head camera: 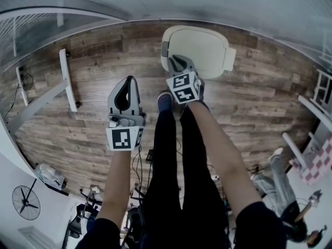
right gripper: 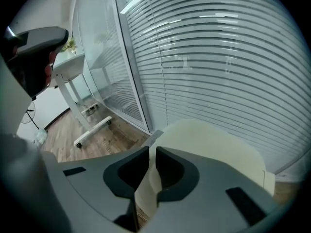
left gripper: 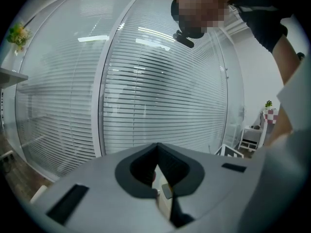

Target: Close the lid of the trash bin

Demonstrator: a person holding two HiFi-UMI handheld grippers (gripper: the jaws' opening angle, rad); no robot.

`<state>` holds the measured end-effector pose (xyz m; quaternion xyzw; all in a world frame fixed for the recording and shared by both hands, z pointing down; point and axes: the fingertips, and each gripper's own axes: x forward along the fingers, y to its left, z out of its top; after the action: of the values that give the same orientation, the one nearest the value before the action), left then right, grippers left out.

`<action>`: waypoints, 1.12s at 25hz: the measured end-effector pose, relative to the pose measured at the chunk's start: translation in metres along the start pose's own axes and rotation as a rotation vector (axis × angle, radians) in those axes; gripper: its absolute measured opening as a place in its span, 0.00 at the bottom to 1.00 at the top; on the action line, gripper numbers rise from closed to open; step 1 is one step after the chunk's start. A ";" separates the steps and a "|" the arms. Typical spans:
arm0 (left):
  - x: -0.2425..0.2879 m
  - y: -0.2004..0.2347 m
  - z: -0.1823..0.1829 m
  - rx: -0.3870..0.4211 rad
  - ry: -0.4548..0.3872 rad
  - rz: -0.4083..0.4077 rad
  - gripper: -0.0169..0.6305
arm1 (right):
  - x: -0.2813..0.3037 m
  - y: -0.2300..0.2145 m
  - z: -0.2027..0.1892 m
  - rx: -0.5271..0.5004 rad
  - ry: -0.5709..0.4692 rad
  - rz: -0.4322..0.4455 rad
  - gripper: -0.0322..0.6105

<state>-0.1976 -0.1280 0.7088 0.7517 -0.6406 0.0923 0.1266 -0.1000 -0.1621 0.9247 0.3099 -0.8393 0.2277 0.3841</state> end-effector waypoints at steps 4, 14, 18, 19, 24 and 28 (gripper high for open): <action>-0.001 0.000 -0.004 -0.002 0.012 0.000 0.04 | 0.008 -0.003 -0.010 0.006 0.050 -0.008 0.11; -0.001 -0.003 0.001 -0.013 0.000 0.005 0.04 | 0.015 -0.004 -0.016 0.030 0.069 -0.003 0.10; -0.006 0.001 0.006 0.000 0.020 0.015 0.04 | -0.005 -0.010 -0.006 0.089 0.036 0.012 0.11; -0.007 0.002 0.010 -0.002 0.016 0.020 0.04 | -0.016 -0.012 0.000 0.085 0.014 0.014 0.11; -0.019 0.000 0.042 0.000 -0.025 0.029 0.04 | -0.095 -0.035 0.032 0.104 -0.128 -0.048 0.11; -0.042 -0.007 0.079 -0.013 -0.033 0.022 0.04 | -0.185 -0.046 0.061 0.149 -0.239 -0.149 0.11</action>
<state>-0.1990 -0.1123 0.6202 0.7454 -0.6512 0.0771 0.1196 -0.0042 -0.1687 0.7489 0.4239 -0.8345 0.2217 0.2734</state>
